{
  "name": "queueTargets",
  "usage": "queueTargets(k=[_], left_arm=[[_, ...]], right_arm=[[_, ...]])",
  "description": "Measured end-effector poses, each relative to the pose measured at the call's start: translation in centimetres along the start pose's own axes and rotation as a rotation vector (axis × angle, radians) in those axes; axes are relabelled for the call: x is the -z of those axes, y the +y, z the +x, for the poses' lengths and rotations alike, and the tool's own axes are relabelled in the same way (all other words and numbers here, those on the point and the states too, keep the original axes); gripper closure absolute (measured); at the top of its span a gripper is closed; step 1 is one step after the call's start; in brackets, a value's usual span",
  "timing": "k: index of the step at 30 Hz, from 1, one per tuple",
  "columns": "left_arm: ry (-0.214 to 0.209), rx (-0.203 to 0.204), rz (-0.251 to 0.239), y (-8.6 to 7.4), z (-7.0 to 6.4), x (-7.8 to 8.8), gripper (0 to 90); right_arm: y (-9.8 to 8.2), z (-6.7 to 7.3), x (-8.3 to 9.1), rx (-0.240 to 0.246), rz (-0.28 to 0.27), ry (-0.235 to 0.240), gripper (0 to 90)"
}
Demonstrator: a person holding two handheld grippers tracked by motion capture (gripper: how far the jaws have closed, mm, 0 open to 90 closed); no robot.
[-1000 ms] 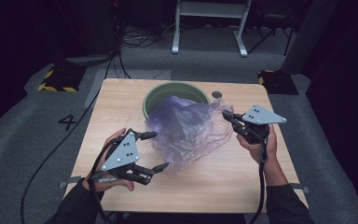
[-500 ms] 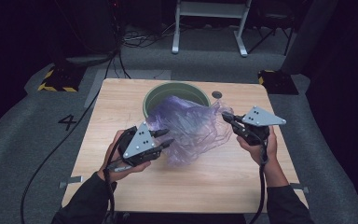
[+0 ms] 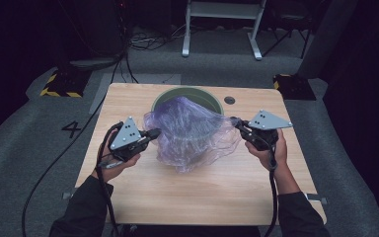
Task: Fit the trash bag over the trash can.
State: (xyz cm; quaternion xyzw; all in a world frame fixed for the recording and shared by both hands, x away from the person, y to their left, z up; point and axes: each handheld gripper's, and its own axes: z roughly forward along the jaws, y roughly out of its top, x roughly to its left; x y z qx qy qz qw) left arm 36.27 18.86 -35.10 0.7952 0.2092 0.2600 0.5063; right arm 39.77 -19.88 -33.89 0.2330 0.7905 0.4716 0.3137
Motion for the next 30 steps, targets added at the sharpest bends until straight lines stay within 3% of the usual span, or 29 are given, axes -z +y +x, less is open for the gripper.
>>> queueTargets(k=[2, 3, 5, 6, 8, 10, 12, 16, 19, 24, 26, 29, 30], left_arm=[[0.02, 0.026, -0.003, -0.5, 0.8, 0.0, 89.3], [0.019, 0.059, -0.013, -0.8, 1.3, 0.0, 85.6], [-0.008, 0.079, -0.044, -1.2, 1.5, 0.5, 76.3], [0.001, 0.085, -0.048, -1.2, 1.4, 0.7, 62.7], [-0.02, 0.087, -0.048, -1.4, 0.9, 1.4, 40.1], [-0.012, 0.066, -0.053, -1.5, 0.2, 2.3, 26.4], [-0.021, 0.046, -0.053, -1.4, -0.6, 3.2, 19.5], [-0.045, -0.006, -0.063, -0.8, -2.7, 4.8, 15.6], [-0.074, -0.061, -0.06, 0.0, -4.5, 4.8, 14.9], [-0.121, -0.141, -0.042, 1.5, -6.4, 3.2, 15.2], [-0.082, -0.167, -0.02, 1.9, -6.6, 2.0, 16.6], [-0.04, -0.168, 0.041, 2.2, -6.4, 0.4, 35.5], [-0.046, -0.177, 0.052, 2.2, -6.3, 0.1, 41.0]], right_arm=[[0.1, 0.0, -0.4, 0.016, 0.016, -0.008, 89.9], [0.1, 0.0, -0.6, 0.018, 0.025, -0.012, 89.9], [0.1, -0.1, -0.9, 0.017, 0.034, -0.012, 89.9], [0.0, -0.1, -0.9, 0.012, 0.031, -0.01, 89.9], [-0.2, -0.1, -0.7, 0.003, 0.029, -0.009, 90.0], [-0.2, 0.0, -0.5, 0.0, 0.03, -0.013, 90.0], [-0.1, 0.1, -0.4, 0.004, 0.034, -0.018, 90.0], [0.1, 0.3, 0.0, 0.001, 0.043, -0.031, 89.9], [0.5, 0.5, 0.1, -0.004, 0.04, -0.035, 89.7], [1.1, 0.8, -0.1, 0.006, 0.042, -0.039, 89.1], [1.2, 0.8, -0.2, 0.004, 0.044, -0.032, 88.8], [1.4, 0.8, -0.4, 0.001, 0.043, -0.023, 88.3], [1.4, 0.7, -0.5, 0.001, 0.045, -0.02, 88.2]])
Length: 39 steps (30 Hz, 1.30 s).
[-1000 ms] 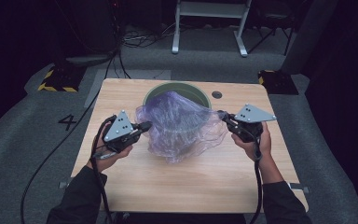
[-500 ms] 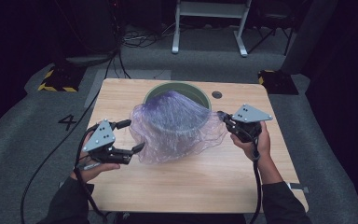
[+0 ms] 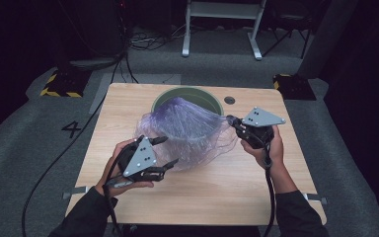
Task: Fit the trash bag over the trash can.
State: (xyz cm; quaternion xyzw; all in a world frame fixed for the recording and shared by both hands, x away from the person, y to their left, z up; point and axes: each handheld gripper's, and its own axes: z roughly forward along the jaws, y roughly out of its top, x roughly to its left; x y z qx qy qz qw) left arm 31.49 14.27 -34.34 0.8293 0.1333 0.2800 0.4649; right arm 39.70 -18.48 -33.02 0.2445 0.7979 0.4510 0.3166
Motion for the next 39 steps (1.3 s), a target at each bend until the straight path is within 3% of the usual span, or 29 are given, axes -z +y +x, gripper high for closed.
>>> queueTargets(k=[1, 6, 13, 15, 16, 17, 19, 21, 22, 25, 29, 33, 36, 39], left_arm=[[-0.021, -0.009, -0.001, 0.0, 0.0, -0.3, 46.5], [-0.034, -0.05, -0.006, 0.1, 0.7, -0.9, 68.4], [-0.038, -0.035, -0.018, 0.0, 2.5, -1.1, 89.7], [-0.047, -0.004, -0.026, -0.1, 3.2, -0.8, 89.0], [-0.046, 0.019, -0.03, -0.2, 3.3, -0.7, 81.4], [-0.05, 0.051, -0.043, -0.3, 3.3, -0.6, 69.4], [-0.071, 0.067, -0.044, -0.4, 2.7, -0.4, 44.3], [-0.085, 0.045, -0.047, -0.5, 1.7, -0.5, 22.3], [-0.093, 0.046, -0.053, -0.5, 1.3, -0.5, 15.9], [-0.052, 0.035, -0.036, -0.6, 0.4, -0.9, 15.0], [-0.039, 0.016, -0.006, -1.0, 0.1, -1.7, 15.2], [0.029, -0.011, 0.029, -1.1, 0.1, -2.0, 17.5], [0.069, -0.008, 0.044, -0.9, 0.7, -2.1, 28.6], [0.086, 0.0, 0.029, -0.8, 1.7, -1.6, 49.5]], right_arm=[[0.0, 0.0, 0.0, 0.0, 0.001, 0.0, 88.2], [0.0, -0.2, -0.1, -0.003, 0.006, 0.01, 88.2], [0.0, -0.5, -0.5, -0.007, 0.011, 0.015, 88.0], [0.1, -0.6, -0.5, -0.009, 0.013, 0.014, 87.3], [0.0, -0.7, -0.5, -0.012, 0.013, 0.015, 87.3], [0.0, -0.7, -0.5, -0.016, 0.014, 0.013, 87.4], [0.0, -0.8, -0.5, -0.022, 0.014, 0.013, 87.4], [0.0, -0.8, -0.6, -0.024, 0.02, 0.012, 87.3], [0.0, -0.9, -0.6, -0.023, 0.026, 0.014, 87.4], [0.1, -0.9, -0.7, -0.03, 0.042, 0.019, 86.9], [0.3, -1.1, -0.7, -0.047, 0.042, 0.034, 86.5], [0.7, -1.3, -0.7, -0.059, 0.03, 0.053, 86.5], [1.0, -1.3, -0.6, -0.058, 0.021, 0.066, 86.5], [1.2, -1.2, -0.4, -0.052, 0.01, 0.076, 86.5]])
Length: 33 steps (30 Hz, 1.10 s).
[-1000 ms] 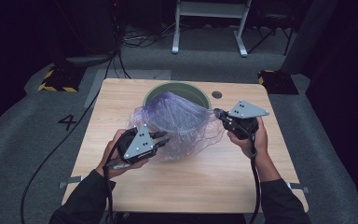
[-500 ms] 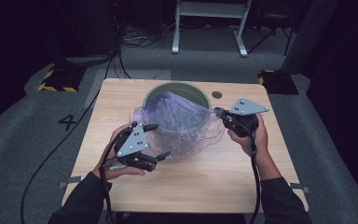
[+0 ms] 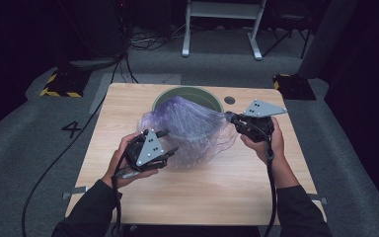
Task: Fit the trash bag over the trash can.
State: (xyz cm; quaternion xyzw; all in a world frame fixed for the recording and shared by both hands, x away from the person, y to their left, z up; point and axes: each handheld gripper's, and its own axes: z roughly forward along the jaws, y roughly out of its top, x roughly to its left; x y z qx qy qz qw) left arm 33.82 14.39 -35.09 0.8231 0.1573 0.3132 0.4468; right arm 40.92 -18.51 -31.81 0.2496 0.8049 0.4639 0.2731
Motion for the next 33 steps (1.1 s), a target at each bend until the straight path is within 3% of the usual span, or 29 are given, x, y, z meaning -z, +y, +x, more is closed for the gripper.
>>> queueTargets(k=[2, 4, 7, 13, 15, 17, 19, 21, 22, 25, 28, 31, 33], left_arm=[[0.019, 0.004, -0.006, -0.1, 0.6, 0.3, 63.9], [0.01, 0.01, -0.014, -0.3, 1.3, 0.5, 77.6], [0.012, 0.019, -0.036, -0.2, 2.6, 1.1, 89.6], [-0.006, 0.072, -0.086, 0.5, 5.5, 1.9, 90.0], [-0.077, 0.105, -0.118, 0.6, 5.8, 2.2, 88.8], [-0.063, 0.125, -0.125, 0.9, 5.1, 2.4, 64.6], [-0.092, 0.131, -0.141, 1.4, 3.8, 2.5, 42.1], [-0.117, 0.11, -0.141, 2.1, 2.2, 2.3, 27.4], [-0.149, 0.099, -0.138, 2.6, 1.2, 1.9, 22.8], [-0.191, 0.055, -0.114, 3.7, -1.3, 0.4, 17.4], [-0.207, 0.017, -0.084, 4.4, -3.3, -1.2, 16.8], [-0.131, -0.01, -0.037, 4.8, -4.5, -3.0, 19.0], [-0.113, -0.012, -0.006, 4.8, -4.5, -3.9, 30.3]], right_arm=[[0.0, 0.1, 0.1, 0.005, -0.002, 0.003, 86.5], [0.0, 0.1, 0.1, 0.008, 0.002, 0.0, 86.5], [-0.1, 0.0, 0.0, 0.012, 0.009, -0.011, 86.5], [-0.2, -0.6, -0.7, 0.008, 0.027, -0.024, 86.5], [-0.1, -0.5, -0.9, 0.01, 0.032, -0.027, 87.1], [0.0, -0.4, -1.0, 0.017, 0.037, -0.03, 87.2], [0.1, -0.2, -1.1, 0.027, 0.042, -0.034, 87.5], [0.2, -0.1, -1.2, 0.022, 0.052, -0.039, 87.8], [0.3, -0.1, -1.2, 0.02, 0.057, -0.044, 87.9], [0.8, 0.1, -1.1, 0.02, 0.069, -0.059, 88.5], [1.4, 0.4, -0.9, 0.027, 0.078, -0.066, 88.6], [1.8, 0.7, -0.9, 0.028, 0.077, -0.058, 88.8], [1.8, 0.8, -0.8, 0.029, 0.079, -0.052, 88.9]])
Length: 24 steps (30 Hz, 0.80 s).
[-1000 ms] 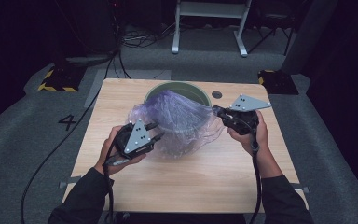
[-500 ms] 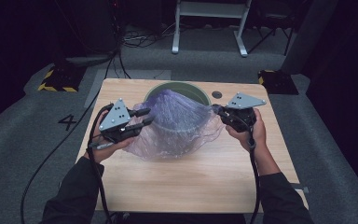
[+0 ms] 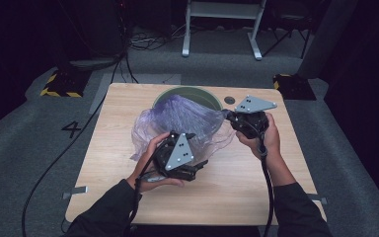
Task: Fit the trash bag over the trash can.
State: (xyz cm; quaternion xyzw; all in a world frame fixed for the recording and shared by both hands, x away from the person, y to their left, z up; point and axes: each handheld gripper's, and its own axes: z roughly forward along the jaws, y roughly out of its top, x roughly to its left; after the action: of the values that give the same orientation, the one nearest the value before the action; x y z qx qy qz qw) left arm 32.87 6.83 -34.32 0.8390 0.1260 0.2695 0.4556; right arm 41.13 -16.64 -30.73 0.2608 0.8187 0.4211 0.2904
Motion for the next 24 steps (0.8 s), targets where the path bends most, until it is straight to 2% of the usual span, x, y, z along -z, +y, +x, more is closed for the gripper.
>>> queueTargets(k=[1, 2, 3, 4, 5, 7, 10, 11, 13, 15, 16, 19, 21, 24], left_arm=[[0.0, -0.014, 0.017, 0.0, 0.1, -0.4, 34.9], [0.033, -0.055, 0.016, 0.0, 0.2, -0.5, 41.4], [0.048, -0.072, 0.019, 0.1, 0.3, -0.5, 54.7], [0.04, -0.074, 0.024, 0.2, 0.7, -0.4, 61.4], [0.008, -0.059, 0.021, 0.2, 1.3, -0.1, 66.5], [0.026, -0.064, 0.031, 0.2, 1.8, 0.4, 76.0], [0.023, -0.061, 0.029, 0.1, 2.7, 1.5, 89.3], [0.026, -0.067, 0.028, 0.1, 3.0, 1.7, 89.8], [0.014, -0.051, 0.02, 0.1, 3.8, 2.2, 89.9], [-0.01, -0.026, -0.009, 0.1, 4.3, 2.6, 90.0], [-0.018, -0.028, -0.019, 0.2, 4.3, 2.8, 90.0], [0.008, -0.077, -0.007, 0.5, 4.1, 3.0, 90.0], [0.008, -0.056, -0.009, 0.6, 5.2, 3.1, 90.0], [0.044, -0.018, -0.007, 0.6, 7.7, 3.6, 90.0]], right_arm=[[0.0, 0.1, 0.0, 0.001, -0.005, 0.008, 88.9], [0.0, 0.1, 0.1, 0.003, -0.008, 0.016, 88.9], [-0.1, 0.1, 0.2, 0.005, -0.012, 0.019, 88.9], [-0.1, 0.1, 0.3, 0.007, -0.015, 0.024, 88.9], [-0.2, 0.2, 0.4, 0.009, -0.018, 0.029, 88.9], [-0.4, 0.1, 0.6, 0.009, -0.024, 0.033, 88.9], [-0.6, 0.0, 0.8, 0.006, -0.037, 0.037, 88.9], [-0.6, 0.0, 0.8, 0.009, -0.037, 0.036, 88.8], [-0.7, 0.1, 0.9, 0.013, -0.04, 0.039, 88.8], [-0.6, 0.1, 0.9, 0.017, -0.04, 0.037, 88.8], [-0.6, 0.1, 0.9, 0.017, -0.04, 0.036, 88.8], [-0.2, 0.2, 0.9, 0.025, -0.042, 0.026, 88.8], [0.0, 0.2, 0.8, 0.029, -0.04, 0.02, 87.8], [0.1, 0.1, 0.5, 0.033, -0.031, 0.014, 86.6]])
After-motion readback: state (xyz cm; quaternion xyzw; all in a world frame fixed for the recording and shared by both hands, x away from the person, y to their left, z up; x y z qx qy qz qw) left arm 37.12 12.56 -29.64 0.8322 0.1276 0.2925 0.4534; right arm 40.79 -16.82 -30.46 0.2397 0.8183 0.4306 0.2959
